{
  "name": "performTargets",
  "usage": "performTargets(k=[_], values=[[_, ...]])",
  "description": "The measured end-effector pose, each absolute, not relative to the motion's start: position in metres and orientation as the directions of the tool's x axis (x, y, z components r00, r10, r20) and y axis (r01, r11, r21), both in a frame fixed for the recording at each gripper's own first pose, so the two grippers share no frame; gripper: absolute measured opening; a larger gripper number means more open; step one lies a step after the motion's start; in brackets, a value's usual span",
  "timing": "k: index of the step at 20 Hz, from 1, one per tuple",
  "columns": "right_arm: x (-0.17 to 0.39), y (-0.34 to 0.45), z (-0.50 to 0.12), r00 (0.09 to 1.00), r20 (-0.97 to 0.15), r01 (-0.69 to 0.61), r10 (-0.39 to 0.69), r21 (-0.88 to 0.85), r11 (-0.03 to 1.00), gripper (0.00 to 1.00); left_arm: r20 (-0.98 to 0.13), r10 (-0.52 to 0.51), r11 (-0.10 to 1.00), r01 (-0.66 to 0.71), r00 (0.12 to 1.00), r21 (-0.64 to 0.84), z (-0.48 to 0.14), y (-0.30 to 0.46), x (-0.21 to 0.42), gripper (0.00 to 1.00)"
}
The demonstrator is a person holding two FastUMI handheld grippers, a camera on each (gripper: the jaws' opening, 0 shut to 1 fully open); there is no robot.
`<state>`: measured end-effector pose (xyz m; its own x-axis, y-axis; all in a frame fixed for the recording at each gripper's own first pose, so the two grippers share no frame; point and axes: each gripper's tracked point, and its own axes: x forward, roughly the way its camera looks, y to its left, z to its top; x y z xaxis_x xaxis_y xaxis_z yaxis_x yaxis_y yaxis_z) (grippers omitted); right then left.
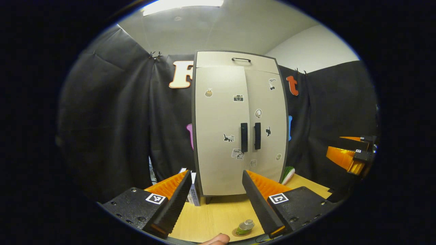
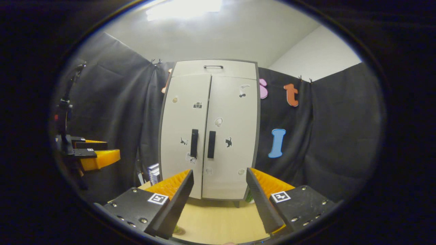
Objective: Grasp the bottle in the cabinet with the left hand and place it on the coaster, then close the right door with the right hand and the left door with the left hand.
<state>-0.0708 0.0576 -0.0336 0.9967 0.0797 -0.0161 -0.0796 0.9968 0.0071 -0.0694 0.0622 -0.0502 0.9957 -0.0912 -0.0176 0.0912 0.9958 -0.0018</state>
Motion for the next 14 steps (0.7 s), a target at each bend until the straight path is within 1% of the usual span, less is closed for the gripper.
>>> performTargets(k=[3, 4, 5, 9, 14], values=[[-0.071, 0.058, -0.033, 0.997, -0.01, -0.074, 0.074, 0.024, 0.997, 0.94, -0.009, -0.094, 0.995, 0.095, 0.995, 0.007, -0.043, 0.063, -0.068, 0.94], [-0.071, 0.058, -0.034, 0.997, -0.009, -0.078, 0.078, 0.03, 0.997, 0.94, -0.006, -0.095, 0.995, 0.095, 0.995, 0.013, -0.042, 0.063, -0.067, 0.96], [-0.071, 0.057, -0.034, 0.997, -0.007, -0.08, 0.081, 0.029, 0.996, 0.94, -0.003, -0.098, 0.995, 0.098, 0.995, 0.018, -0.04, 0.062, -0.065, 0.94], [-0.073, 0.057, -0.033, 0.997, -0.001, -0.073, 0.073, 0.012, 0.997, 0.94, 0.006, -0.122, 0.992, 0.122, 0.993, 0.035, -0.038, 0.062, -0.061, 0.94], [-0.071, 0.057, -0.034, 0.997, 0.0, -0.078, 0.078, 0.014, 0.997, 0.94, 0.0, -0.118, 0.993, 0.118, 0.993, 0.025, -0.04, 0.071, -0.056, 0.95]])
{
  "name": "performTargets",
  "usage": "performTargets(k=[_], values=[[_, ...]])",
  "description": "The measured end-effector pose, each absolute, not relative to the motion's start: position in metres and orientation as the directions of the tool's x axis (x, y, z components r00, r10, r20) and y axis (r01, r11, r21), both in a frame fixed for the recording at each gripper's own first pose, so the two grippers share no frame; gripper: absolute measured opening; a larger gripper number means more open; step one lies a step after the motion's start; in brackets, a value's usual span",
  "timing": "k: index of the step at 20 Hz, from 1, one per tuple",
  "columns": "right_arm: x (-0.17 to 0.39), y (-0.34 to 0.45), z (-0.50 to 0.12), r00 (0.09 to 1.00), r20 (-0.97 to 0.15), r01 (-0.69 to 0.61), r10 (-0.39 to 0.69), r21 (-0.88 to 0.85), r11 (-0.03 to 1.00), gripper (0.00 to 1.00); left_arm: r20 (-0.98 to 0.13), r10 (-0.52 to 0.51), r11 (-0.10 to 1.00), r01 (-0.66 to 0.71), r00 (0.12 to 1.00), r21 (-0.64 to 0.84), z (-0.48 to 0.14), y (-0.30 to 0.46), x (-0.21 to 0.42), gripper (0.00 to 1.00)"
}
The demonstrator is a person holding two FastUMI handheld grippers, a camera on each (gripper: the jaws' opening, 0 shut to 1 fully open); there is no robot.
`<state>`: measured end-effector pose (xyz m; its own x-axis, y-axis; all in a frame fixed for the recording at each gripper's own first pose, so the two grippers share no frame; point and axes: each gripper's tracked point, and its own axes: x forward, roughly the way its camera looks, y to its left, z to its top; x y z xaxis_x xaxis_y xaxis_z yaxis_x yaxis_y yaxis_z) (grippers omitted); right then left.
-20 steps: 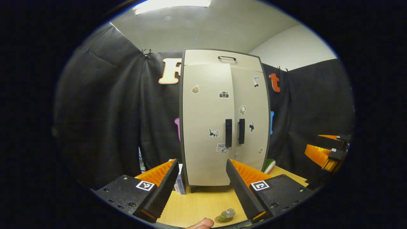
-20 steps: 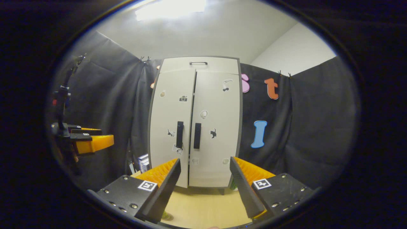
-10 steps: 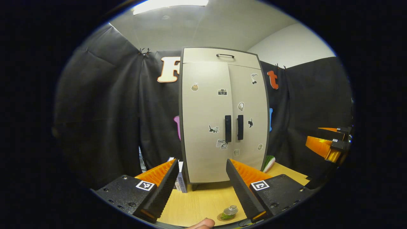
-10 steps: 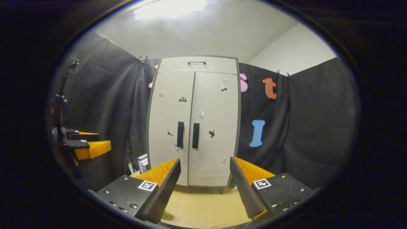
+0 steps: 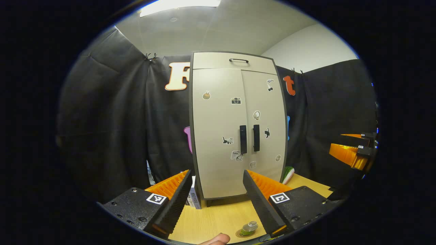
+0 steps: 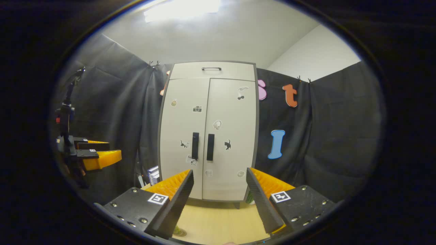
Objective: Grasp the bottle in the cabinet with the left hand and place it on the coaster, then close the right door with the right hand and the left door with the left hand.
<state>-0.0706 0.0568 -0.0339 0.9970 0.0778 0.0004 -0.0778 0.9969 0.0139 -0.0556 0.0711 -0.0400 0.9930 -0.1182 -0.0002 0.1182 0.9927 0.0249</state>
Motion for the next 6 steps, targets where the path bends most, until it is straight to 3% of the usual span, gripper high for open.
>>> performTargets(k=[6], values=[[-0.07, 0.058, -0.036, 0.997, -0.002, -0.082, 0.082, 0.011, 0.997, 0.94, -0.007, -0.115, 0.993, 0.115, 0.993, 0.026, -0.049, 0.084, -0.053, 0.95]])
